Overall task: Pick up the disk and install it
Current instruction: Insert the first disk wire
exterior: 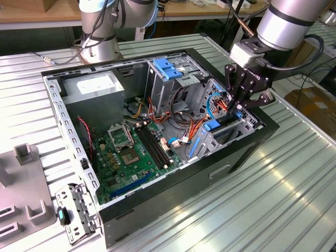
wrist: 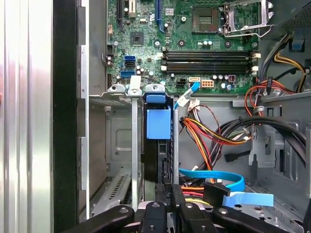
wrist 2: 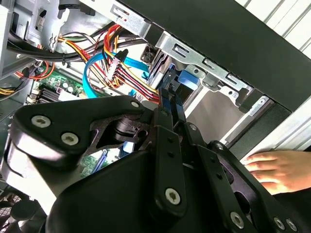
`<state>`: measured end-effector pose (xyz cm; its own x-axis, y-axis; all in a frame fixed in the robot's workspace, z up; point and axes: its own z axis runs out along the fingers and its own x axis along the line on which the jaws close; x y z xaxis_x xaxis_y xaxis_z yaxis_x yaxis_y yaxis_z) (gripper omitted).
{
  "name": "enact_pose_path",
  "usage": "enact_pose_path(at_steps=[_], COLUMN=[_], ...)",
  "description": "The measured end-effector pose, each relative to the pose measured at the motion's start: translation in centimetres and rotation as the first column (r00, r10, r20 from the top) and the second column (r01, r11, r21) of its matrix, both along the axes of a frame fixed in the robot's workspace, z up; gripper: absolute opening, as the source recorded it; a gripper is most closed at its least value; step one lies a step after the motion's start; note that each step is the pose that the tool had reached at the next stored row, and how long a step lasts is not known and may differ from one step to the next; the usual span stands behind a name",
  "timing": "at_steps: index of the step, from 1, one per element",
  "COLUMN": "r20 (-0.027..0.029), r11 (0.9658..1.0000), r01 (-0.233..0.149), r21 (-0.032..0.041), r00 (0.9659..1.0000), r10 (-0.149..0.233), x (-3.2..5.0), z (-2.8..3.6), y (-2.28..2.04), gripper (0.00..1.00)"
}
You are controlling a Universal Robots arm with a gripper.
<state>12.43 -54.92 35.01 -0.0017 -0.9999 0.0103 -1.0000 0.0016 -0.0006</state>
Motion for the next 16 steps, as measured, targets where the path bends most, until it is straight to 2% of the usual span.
enact_pose_path(at_steps=[3, 8, 16], r20=[0.0000, -0.0001, -0.0001], r11=[0.9997, 0.9997, 0.9996], r01=[0.024, 0.025, 0.027], r21=[0.0001, 0.0002, -0.0001], r00=[0.9997, 0.9997, 0.9996], r10=[-0.024, -0.025, -0.027], x=[0.00, 0.02, 0.02], z=[-0.10, -0.23, -0.62], y=[0.08, 0.30, 0.24], gripper=[0.17, 0.17, 0.17])
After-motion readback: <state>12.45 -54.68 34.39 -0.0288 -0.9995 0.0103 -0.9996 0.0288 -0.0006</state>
